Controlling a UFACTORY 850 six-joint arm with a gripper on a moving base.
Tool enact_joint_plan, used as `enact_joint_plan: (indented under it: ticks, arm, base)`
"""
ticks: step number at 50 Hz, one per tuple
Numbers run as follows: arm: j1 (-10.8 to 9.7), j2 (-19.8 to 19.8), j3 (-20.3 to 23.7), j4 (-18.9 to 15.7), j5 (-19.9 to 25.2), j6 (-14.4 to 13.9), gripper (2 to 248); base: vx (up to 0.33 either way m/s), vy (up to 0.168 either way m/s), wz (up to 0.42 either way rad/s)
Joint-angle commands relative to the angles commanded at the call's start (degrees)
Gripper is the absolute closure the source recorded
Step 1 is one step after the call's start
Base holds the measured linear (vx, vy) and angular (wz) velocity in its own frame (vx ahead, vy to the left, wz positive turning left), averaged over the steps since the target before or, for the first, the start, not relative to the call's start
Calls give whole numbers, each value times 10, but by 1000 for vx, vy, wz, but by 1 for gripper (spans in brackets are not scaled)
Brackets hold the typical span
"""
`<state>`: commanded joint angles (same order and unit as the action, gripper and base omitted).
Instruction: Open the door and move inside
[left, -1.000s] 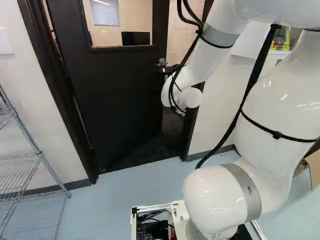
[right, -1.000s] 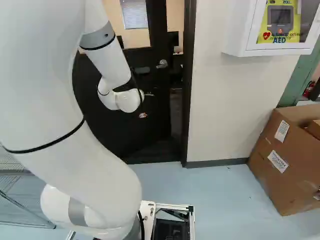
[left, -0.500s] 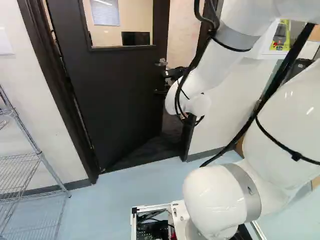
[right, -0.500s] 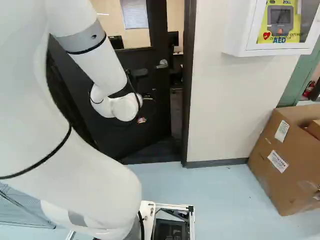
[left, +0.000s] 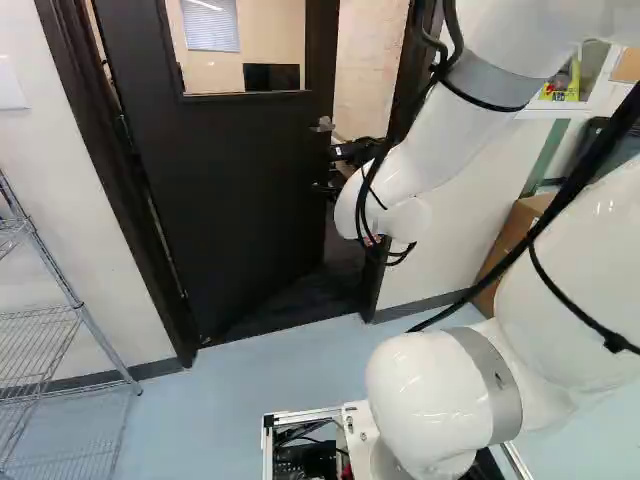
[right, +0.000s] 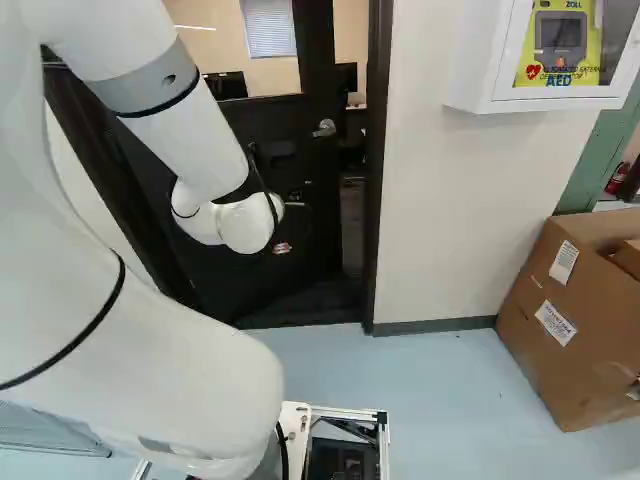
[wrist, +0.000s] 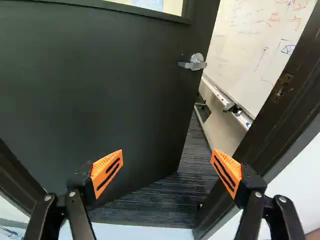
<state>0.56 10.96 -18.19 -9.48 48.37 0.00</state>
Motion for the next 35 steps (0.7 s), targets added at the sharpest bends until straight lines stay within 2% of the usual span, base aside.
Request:
enact_joint_plan:
  ticks: [35]
  arm:
    - [0, 0, 0, 0, 0, 0, 3]
  base:
    - [0, 0, 0]
